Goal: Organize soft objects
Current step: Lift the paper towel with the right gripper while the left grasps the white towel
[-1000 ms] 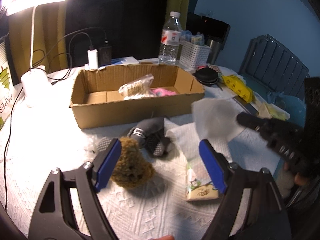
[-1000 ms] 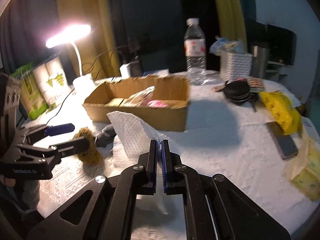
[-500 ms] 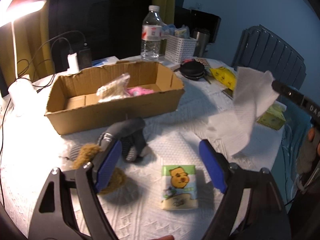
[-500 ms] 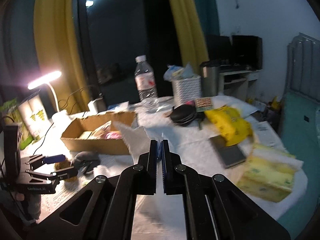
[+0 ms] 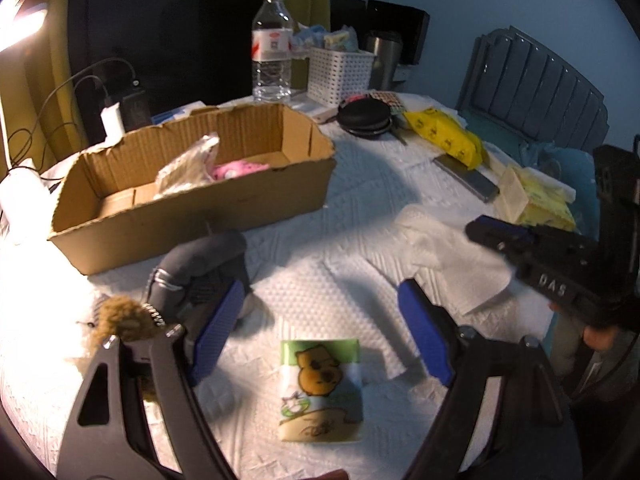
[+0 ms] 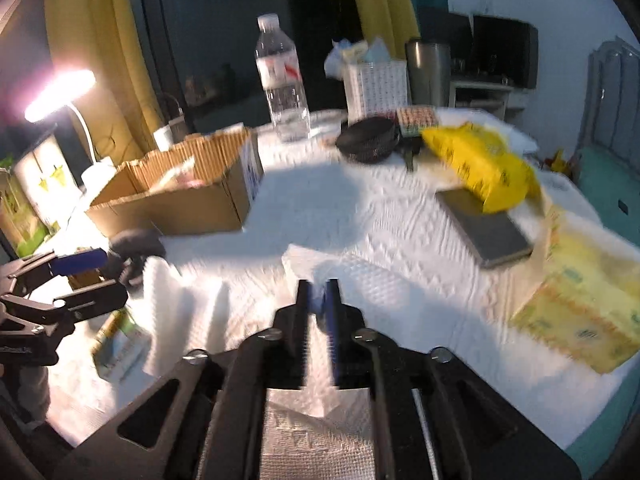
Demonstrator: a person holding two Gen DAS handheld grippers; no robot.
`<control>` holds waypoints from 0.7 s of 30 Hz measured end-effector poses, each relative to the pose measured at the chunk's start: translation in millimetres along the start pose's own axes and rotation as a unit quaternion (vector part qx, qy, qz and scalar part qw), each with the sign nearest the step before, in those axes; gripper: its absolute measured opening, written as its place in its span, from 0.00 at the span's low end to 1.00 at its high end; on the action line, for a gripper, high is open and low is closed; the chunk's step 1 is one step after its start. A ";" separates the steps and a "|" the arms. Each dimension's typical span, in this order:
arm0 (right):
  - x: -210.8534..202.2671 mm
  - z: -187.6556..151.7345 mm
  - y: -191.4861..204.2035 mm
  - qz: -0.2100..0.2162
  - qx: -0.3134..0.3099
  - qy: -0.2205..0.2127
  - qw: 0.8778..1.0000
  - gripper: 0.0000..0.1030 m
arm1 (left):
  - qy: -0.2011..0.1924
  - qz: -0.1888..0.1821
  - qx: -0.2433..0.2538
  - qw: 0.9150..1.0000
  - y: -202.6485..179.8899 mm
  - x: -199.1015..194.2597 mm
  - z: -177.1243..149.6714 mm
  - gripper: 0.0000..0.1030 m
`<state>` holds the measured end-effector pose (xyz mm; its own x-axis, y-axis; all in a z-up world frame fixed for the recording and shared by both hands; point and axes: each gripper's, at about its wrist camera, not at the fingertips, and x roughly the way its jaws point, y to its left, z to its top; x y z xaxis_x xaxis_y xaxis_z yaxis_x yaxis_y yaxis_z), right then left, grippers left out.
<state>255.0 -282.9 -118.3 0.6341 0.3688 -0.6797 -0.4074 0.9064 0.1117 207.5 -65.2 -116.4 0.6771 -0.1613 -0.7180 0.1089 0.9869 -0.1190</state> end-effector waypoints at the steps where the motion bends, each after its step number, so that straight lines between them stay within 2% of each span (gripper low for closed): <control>1: 1.6 -1.2 -2.0 -0.002 0.002 0.003 1.000 0.49 | 0.004 0.000 0.002 1.000 -2.2 3.1 -0.5 0.79; 2: 3.1 -2.2 -4.0 -0.003 0.003 0.006 1.000 0.62 | 0.008 0.000 0.006 1.000 -4.7 7.3 -0.6 0.79; 8: 20.2 -11.7 -6.8 -0.022 -0.020 0.047 0.998 0.68 | 0.031 0.000 0.033 0.999 -21.7 30.4 -2.1 0.79; 11: 23.6 -15.9 0.7 -0.038 -0.038 0.042 0.998 0.71 | 0.046 0.005 0.052 0.998 -31.2 43.3 -3.0 0.79; 15: 28.6 -17.4 12.9 -0.068 -0.074 0.046 0.994 0.71 | 0.083 0.025 0.069 0.994 -38.7 65.2 -6.2 0.79; 18: 29.6 -16.4 11.4 -0.062 -0.075 0.046 0.994 0.71 | 0.080 0.025 0.071 0.994 -39.6 67.5 -7.6 0.79; 19: 30.2 -15.8 10.3 -0.061 -0.073 0.045 0.994 0.69 | 0.081 0.024 0.073 0.994 -40.0 68.1 -7.5 0.78; 21: 30.7 -14.6 9.7 -0.061 -0.074 0.040 0.995 0.55 | 0.079 0.018 0.077 0.994 -41.0 68.1 -8.2 0.74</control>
<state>260.9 -265.8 -148.7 0.6325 0.2359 -0.7378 -0.4271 0.9009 -0.0781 243.2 -116.6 -166.0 0.5620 -0.1114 -0.8196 0.2040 0.9789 0.0068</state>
